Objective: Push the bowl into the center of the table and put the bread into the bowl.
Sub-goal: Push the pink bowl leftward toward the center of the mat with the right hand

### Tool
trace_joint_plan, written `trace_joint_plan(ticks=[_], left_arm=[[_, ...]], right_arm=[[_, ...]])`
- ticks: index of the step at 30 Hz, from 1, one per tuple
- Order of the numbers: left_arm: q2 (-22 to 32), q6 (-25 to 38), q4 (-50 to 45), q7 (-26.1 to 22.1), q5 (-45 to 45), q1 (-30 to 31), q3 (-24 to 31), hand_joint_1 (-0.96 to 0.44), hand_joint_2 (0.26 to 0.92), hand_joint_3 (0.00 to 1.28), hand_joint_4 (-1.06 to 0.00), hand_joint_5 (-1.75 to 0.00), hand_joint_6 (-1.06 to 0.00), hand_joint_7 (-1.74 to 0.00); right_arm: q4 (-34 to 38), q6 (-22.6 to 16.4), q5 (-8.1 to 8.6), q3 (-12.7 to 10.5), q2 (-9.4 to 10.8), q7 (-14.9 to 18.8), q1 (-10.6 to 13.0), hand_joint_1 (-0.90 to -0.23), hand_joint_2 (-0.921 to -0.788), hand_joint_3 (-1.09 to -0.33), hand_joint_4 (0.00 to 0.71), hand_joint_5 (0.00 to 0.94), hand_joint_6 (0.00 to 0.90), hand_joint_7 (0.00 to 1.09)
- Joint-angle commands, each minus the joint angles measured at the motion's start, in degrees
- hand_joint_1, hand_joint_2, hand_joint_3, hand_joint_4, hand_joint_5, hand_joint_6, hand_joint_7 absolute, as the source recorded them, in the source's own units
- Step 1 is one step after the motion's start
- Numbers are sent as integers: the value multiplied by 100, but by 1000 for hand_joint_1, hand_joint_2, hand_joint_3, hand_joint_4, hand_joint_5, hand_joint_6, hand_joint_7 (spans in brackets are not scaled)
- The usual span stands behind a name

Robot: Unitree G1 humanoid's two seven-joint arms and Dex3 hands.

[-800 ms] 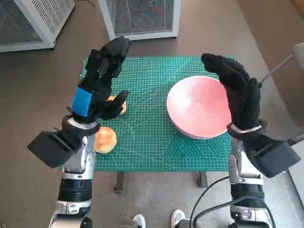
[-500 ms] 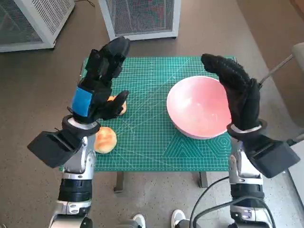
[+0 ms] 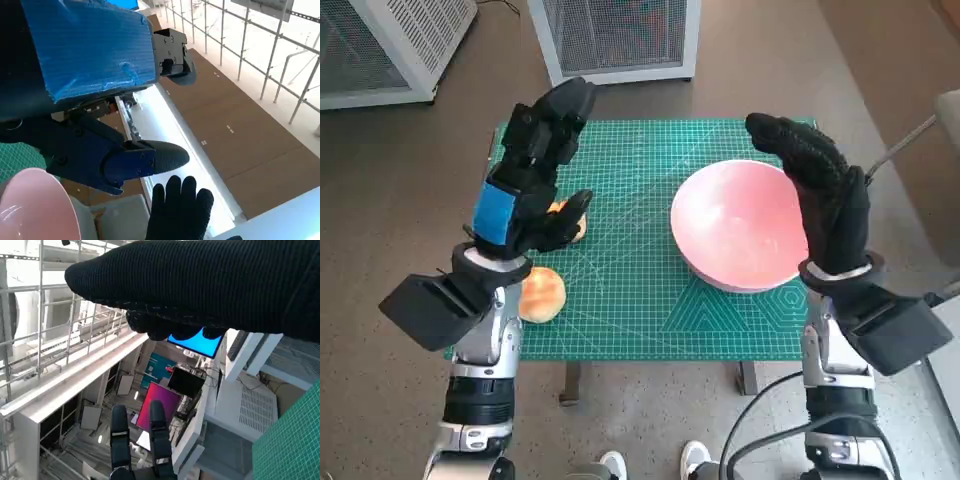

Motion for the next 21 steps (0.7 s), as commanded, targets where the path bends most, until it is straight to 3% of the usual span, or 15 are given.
trace_joint_plan(ticks=[1,7,13,21], left_arm=[[-10,6,-57,19,-22,39,-5,-646,921,461,-204,-39,1,-673],[-4,2,-53,14,-23,45,-2,-646,921,460,-205,-41,1,-675],[12,-25,-26,-11,-32,59,10,-652,921,458,-204,-41,1,-674],[21,-75,-39,2,7,105,12,-658,921,455,-205,-43,1,-673]], right_arm=[[169,-52,11,-96,-106,9,-11,-541,-921,-462,219,1,-1,504],[775,-362,-10,-356,-344,-15,-246,-544,-921,-479,219,1,-1,504],[2221,-744,14,-767,-710,-123,-788,-547,-921,-498,212,0,6,509],[3578,-758,5,-1144,-1044,-509,-1266,-507,-921,-554,195,0,4,508]])
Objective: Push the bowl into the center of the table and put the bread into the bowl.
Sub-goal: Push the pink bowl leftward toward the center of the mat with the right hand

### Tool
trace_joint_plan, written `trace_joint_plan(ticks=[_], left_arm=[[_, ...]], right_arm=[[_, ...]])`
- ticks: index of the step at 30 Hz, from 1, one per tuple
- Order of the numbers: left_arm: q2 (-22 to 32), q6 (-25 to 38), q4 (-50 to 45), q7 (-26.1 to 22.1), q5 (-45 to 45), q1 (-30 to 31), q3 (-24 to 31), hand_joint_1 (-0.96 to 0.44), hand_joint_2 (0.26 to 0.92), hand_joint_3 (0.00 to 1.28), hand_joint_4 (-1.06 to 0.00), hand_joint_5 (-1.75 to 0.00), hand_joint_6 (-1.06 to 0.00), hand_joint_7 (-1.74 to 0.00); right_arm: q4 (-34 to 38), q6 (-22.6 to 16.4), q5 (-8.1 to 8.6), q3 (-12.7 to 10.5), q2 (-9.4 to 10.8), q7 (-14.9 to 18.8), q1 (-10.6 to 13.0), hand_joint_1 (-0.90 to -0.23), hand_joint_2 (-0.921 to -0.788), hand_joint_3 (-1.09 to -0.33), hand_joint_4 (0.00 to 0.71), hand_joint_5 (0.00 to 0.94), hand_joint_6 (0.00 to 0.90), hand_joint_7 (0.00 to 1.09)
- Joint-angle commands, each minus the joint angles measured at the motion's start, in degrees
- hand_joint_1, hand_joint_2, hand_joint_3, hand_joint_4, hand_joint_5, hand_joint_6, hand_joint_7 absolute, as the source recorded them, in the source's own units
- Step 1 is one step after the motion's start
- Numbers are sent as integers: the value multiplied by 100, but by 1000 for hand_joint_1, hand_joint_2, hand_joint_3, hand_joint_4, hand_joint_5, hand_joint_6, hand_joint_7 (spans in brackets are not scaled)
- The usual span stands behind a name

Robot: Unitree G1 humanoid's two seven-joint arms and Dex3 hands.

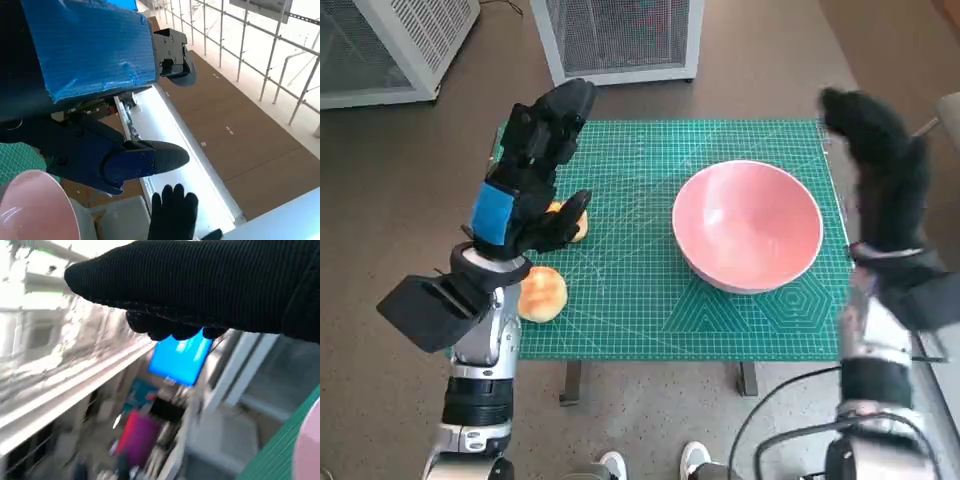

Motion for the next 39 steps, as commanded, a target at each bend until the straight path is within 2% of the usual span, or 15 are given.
trace_joint_plan(ticks=[1,7,15,19,23,29,35,39], left_arm=[[18,-68,-27,8,12,80,7,-659,921,455,-205,-43,1,-673],[31,-47,-17,24,12,72,26,-659,921,455,-210,-46,1,-686],[21,-49,-70,63,73,102,8,-658,921,455,-215,-49,1,-701],[40,-68,-49,62,80,106,17,-657,921,453,-213,-49,1,-677],[69,-67,-44,56,69,115,38,-659,921,452,-213,-49,1,-670],[100,-63,-79,73,104,130,42,-662,921,453,-214,-50,1,-668],[138,-48,-110,63,111,150,41,-669,921,454,-214,-50,1,-665],[171,-42,-118,54,119,164,40,-667,921,453,-215,-50,1,-645]], right_arm=[[802,129,58,-237,-132,-277,-184,-503,-921,-559,194,0,3,509],[1467,427,133,-464,-216,-502,-398,-484,-921,-599,187,0,-1,512],[2152,1093,54,-628,-303,-871,-454,-447,-921,-641,182,0,-1,523],[2314,1476,101,-716,-245,-917,-394,-429,-921,-675,167,0,1,515],[2410,1820,227,-886,-140,-790,-304,-442,-921,-665,138,0,2,493],[2497,2150,211,-937,-10,-798,-165,-448,-921,-669,133,3,8,475],[2537,2419,164,-928,141,-880,-124,-471,-921,-677,144,5,27,444],[2547,2572,224,-986,264,-868,-129,-468,-921,-684,155,7,43,413]])
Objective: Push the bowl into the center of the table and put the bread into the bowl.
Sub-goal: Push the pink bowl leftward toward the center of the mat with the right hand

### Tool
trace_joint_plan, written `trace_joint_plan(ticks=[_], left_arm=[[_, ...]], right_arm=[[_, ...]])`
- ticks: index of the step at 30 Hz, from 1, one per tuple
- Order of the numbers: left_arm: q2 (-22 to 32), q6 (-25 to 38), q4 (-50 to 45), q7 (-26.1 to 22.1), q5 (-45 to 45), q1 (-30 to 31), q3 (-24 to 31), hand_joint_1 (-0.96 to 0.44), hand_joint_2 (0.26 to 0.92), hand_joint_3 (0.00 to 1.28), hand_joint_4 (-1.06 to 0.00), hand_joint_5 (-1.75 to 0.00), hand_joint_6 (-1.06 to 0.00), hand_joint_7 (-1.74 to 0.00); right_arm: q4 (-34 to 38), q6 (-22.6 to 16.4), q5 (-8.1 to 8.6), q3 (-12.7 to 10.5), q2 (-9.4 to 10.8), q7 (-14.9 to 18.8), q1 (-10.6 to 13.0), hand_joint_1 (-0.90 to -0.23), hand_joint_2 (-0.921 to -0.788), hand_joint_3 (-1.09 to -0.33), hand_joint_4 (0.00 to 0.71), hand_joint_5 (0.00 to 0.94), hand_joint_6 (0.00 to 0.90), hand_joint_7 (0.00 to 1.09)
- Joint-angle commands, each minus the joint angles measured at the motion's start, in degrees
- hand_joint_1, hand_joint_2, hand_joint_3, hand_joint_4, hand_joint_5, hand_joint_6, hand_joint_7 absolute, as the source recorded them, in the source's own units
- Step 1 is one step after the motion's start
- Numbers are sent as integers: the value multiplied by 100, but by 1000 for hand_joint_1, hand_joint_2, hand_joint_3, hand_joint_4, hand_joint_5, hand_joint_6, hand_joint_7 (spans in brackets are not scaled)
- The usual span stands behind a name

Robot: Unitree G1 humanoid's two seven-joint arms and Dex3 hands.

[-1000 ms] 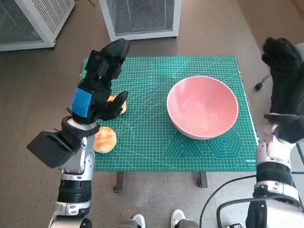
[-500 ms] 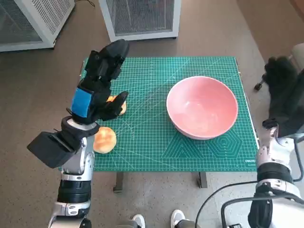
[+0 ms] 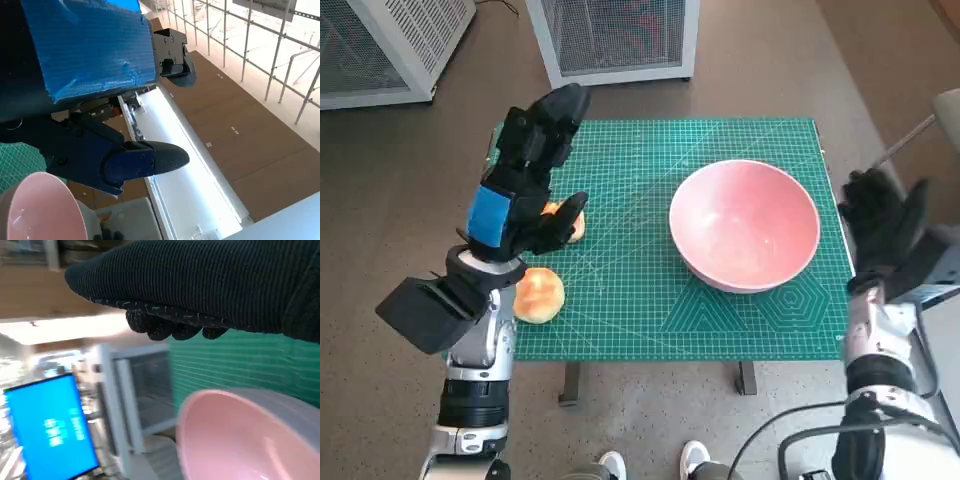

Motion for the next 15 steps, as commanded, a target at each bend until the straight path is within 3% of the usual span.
trace_joint_plan(ticks=[1,8,15], left_arm=[[79,-26,-88,2,31,101,17,-666,921,454,-215,-50,1,-643],[143,-6,-50,-44,-25,121,34,-653,921,457,-207,-44,1,-606],[179,29,-64,-79,-64,151,61,-654,921,453,-196,-36,1,-587]], right_arm=[[87,270,32,-74,186,-57,116,-467,-921,-684,156,7,44,411],[69,369,89,-170,414,-23,26,-470,-921,-677,163,7,51,390],[57,326,-64,-64,606,-74,-135,-479,-921,-670,177,11,67,382]])
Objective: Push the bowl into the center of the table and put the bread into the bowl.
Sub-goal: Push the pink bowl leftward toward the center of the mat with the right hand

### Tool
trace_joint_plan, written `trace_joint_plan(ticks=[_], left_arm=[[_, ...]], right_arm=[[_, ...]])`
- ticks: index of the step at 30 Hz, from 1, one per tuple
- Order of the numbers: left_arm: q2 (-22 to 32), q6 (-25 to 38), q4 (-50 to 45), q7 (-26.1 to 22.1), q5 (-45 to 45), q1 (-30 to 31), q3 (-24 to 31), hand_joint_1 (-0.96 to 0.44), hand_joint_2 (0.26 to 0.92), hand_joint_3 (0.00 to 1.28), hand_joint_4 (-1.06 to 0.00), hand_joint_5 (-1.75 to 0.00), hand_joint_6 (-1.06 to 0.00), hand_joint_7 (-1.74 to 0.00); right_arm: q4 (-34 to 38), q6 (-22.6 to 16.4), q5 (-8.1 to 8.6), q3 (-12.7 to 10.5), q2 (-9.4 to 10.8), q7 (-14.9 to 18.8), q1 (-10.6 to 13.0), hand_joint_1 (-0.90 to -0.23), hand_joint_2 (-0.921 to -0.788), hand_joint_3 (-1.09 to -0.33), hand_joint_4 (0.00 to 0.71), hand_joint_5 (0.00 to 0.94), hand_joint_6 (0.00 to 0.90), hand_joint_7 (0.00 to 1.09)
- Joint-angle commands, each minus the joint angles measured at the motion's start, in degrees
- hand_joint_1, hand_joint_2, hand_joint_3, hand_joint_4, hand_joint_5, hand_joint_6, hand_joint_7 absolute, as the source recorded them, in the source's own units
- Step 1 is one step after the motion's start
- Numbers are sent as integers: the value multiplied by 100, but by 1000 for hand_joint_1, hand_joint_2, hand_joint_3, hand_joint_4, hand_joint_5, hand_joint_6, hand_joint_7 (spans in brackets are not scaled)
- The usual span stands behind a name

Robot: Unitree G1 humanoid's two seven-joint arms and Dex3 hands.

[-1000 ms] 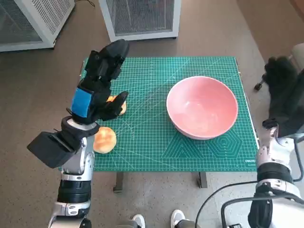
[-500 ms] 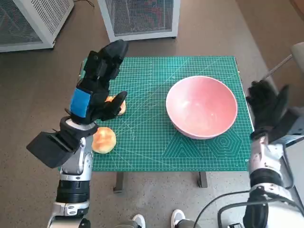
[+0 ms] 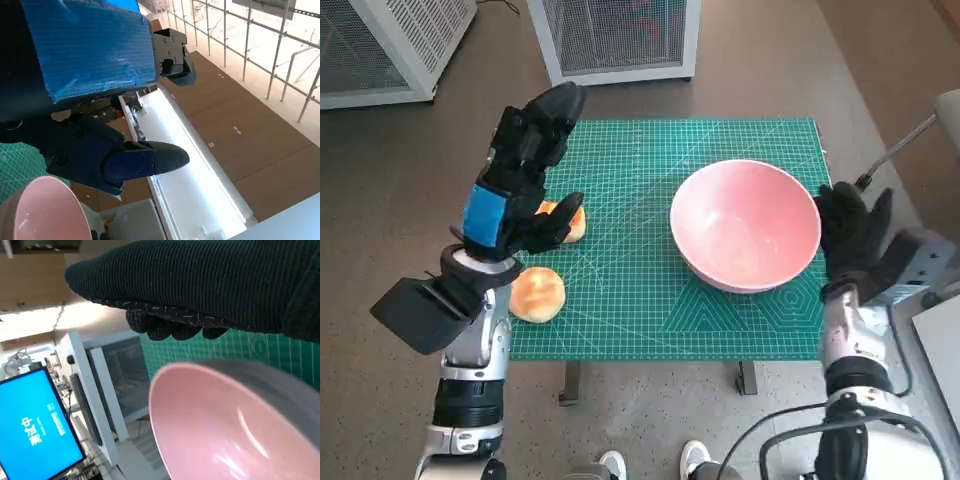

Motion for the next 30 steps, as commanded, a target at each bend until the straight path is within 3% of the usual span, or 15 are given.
trace_joint_plan(ticks=[1,11,18,30], left_arm=[[55,30,-60,-32,-49,126,28,-654,921,452,-194,-34,1,-586],[92,-20,-43,-34,-38,179,74,-676,921,459,-193,-30,1,-581],[139,-57,-75,-30,-23,245,111,-684,921,462,-197,-29,1,-581],[207,-36,-213,-3,-56,402,176,-655,921,470,-208,-29,-6,-582]], right_arm=[[55,63,-91,69,143,-79,-93,-480,-921,-671,179,12,72,381],[49,69,-39,62,409,60,-310,-472,-921,-683,190,12,84,369],[42,41,-95,129,569,81,-486,-475,-921,-698,183,5,76,366],[86,203,-147,233,772,80,-717,-434,-921,-730,134,0,61,364]])
